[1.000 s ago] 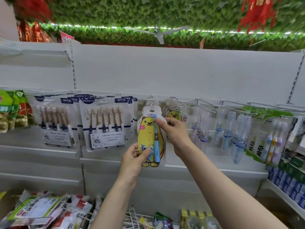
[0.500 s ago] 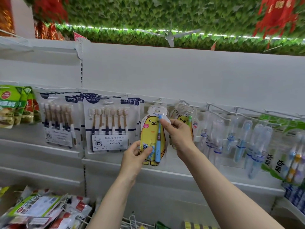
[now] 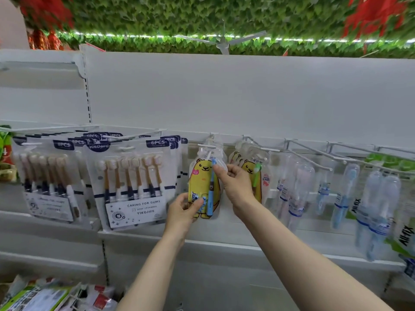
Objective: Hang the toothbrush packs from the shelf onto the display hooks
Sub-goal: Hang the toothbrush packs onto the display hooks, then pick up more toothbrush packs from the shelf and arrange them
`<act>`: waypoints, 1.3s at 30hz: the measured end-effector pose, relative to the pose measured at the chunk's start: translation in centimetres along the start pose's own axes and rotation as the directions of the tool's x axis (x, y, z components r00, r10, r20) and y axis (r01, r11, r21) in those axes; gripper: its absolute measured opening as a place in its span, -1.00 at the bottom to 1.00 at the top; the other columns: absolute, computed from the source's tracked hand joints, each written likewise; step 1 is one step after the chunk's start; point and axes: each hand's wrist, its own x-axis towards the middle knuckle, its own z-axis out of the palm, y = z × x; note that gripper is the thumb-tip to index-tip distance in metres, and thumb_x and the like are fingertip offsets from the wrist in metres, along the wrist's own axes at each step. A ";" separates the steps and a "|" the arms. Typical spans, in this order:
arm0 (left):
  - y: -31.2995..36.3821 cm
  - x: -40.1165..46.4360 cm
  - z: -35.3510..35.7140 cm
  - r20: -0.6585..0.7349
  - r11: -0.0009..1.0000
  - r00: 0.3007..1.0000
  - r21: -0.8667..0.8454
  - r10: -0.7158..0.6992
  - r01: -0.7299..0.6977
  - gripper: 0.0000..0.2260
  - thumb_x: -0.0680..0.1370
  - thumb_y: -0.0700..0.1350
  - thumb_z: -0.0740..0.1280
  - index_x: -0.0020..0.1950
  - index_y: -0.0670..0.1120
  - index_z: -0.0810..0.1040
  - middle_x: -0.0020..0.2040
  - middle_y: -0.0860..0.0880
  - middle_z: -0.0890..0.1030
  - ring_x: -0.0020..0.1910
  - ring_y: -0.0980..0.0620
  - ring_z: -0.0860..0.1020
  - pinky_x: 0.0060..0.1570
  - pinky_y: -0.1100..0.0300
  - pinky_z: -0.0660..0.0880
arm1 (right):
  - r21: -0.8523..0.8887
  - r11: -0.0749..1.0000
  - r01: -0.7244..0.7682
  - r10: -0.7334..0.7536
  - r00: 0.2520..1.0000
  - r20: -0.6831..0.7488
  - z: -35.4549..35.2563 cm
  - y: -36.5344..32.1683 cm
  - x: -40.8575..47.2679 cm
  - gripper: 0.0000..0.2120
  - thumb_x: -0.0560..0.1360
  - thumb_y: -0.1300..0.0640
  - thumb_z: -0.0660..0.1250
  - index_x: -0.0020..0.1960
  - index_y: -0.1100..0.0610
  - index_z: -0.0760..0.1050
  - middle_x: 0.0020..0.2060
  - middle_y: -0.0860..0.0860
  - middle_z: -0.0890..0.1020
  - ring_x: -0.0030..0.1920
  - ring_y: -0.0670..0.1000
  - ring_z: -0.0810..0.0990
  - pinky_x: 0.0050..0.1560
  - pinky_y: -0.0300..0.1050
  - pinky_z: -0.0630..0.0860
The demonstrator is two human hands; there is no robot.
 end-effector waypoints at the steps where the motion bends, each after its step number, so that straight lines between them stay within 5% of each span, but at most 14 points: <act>1: -0.2 0.5 0.1 -0.003 1.000 1.000 0.002 0.001 -0.001 -0.83 0.52 -0.11 0.44 0.09 -0.02 0.56 -0.04 -0.05 0.69 -0.04 -0.03 0.66 -0.09 0.08 0.60 | -0.004 1.000 0.005 -0.005 1.000 -0.007 0.0 0.2 0.3 -0.74 0.51 0.04 0.47 0.09 0.20 0.61 -0.06 0.07 0.72 -0.14 -0.12 0.68 -0.22 -0.33 0.56; 10: -0.8 2.1 0.0 0.000 0.998 1.000 0.052 0.031 -0.031 -0.79 0.53 -0.09 0.44 0.14 -0.01 0.55 0.04 -0.04 0.68 0.01 0.02 0.65 -0.03 0.09 0.61 | -0.118 0.993 -0.009 0.003 0.999 -0.048 0.4 0.7 1.3 -0.71 0.52 -0.06 0.44 0.10 0.13 0.60 -0.04 0.00 0.71 -0.03 -0.08 0.66 -0.06 -0.21 0.58; 14: -0.8 1.1 -0.5 -0.048 0.994 0.998 0.104 0.028 -0.023 -0.89 0.54 -0.07 0.43 0.04 0.03 0.56 0.04 -0.08 0.69 0.01 -0.02 0.64 0.02 0.06 0.54 | -0.274 0.952 -0.135 0.137 0.991 -0.011 0.5 1.0 -0.7 -0.69 0.62 -0.12 0.26 0.10 0.10 0.58 -0.01 0.00 0.68 -0.01 -0.03 0.62 -0.05 -0.13 0.54; 20: -2.7 -3.4 -1.5 -0.151 0.896 0.975 0.390 -0.163 0.210 -0.43 0.52 0.05 0.44 0.43 -0.19 0.40 0.29 -0.12 0.53 0.28 -0.12 0.51 0.25 0.07 0.40 | -0.500 0.831 -0.245 0.270 0.963 -0.024 -1.0 3.2 -5.8 -0.58 0.63 -0.08 0.23 0.35 0.16 0.52 0.23 0.07 0.62 0.19 0.10 0.56 0.21 -0.01 0.49; 24: -3.4 -7.2 -0.6 -0.041 0.815 0.955 0.511 -0.294 0.273 -0.45 0.51 0.00 0.46 0.40 -0.23 0.40 0.32 -0.22 0.52 0.26 -0.15 0.51 0.20 0.10 0.41 | -0.634 0.715 -0.295 0.387 0.922 0.009 -5.1 3.8 -9.1 -0.60 0.61 0.00 0.29 0.35 0.19 0.50 0.26 0.11 0.58 0.28 0.14 0.52 0.11 -0.15 0.38; 27: -2.2 -9.6 1.1 0.105 0.673 0.950 0.729 -0.294 0.127 -0.44 0.51 -0.01 0.46 0.43 -0.18 0.41 0.37 -0.18 0.49 0.32 -0.14 0.49 0.26 0.09 0.41 | -0.788 0.573 -0.224 0.423 0.905 0.050 -9.4 3.1 -11.1 -0.75 0.57 0.02 0.34 0.19 0.12 0.56 0.11 0.05 0.59 0.20 0.14 0.52 0.11 -0.15 0.40; 30: -0.1 -11.7 4.1 0.237 0.547 0.931 0.835 -0.276 -0.051 -0.47 0.50 -0.01 0.47 0.41 -0.13 0.44 0.36 -0.17 0.51 0.32 -0.13 0.49 0.30 0.07 0.43 | -0.914 0.388 -0.116 0.409 0.911 0.058 -14.6 1.2 -13.3 -0.54 0.59 0.02 0.34 0.43 0.17 0.42 0.38 0.11 0.49 0.35 0.16 0.48 0.36 0.00 0.42; 34: 3.7 -15.2 10.2 0.400 0.401 0.895 0.866 -0.197 -0.299 -0.51 0.52 0.03 0.44 0.40 -0.03 0.43 0.36 -0.13 0.50 0.30 -0.13 0.48 0.27 0.03 0.45 | -0.989 0.151 0.004 0.339 0.939 0.056 -22.7 -3.1 -16.6 -0.51 0.60 -0.01 0.32 0.47 0.12 0.38 0.39 0.13 0.48 0.36 0.17 0.47 0.30 0.01 0.42; 39: 8.8 -22.0 20.3 0.601 0.321 0.798 0.767 -0.055 -0.556 -0.56 0.54 0.07 0.40 0.38 0.01 0.45 0.36 -0.11 0.49 0.31 -0.13 0.47 0.26 0.02 0.44 | -0.999 -0.005 0.046 0.224 0.974 0.044 -34.0 -10.6 -22.7 -0.54 0.60 -0.06 0.28 0.45 0.06 0.40 0.34 0.11 0.53 0.30 0.16 0.51 0.25 0.06 0.50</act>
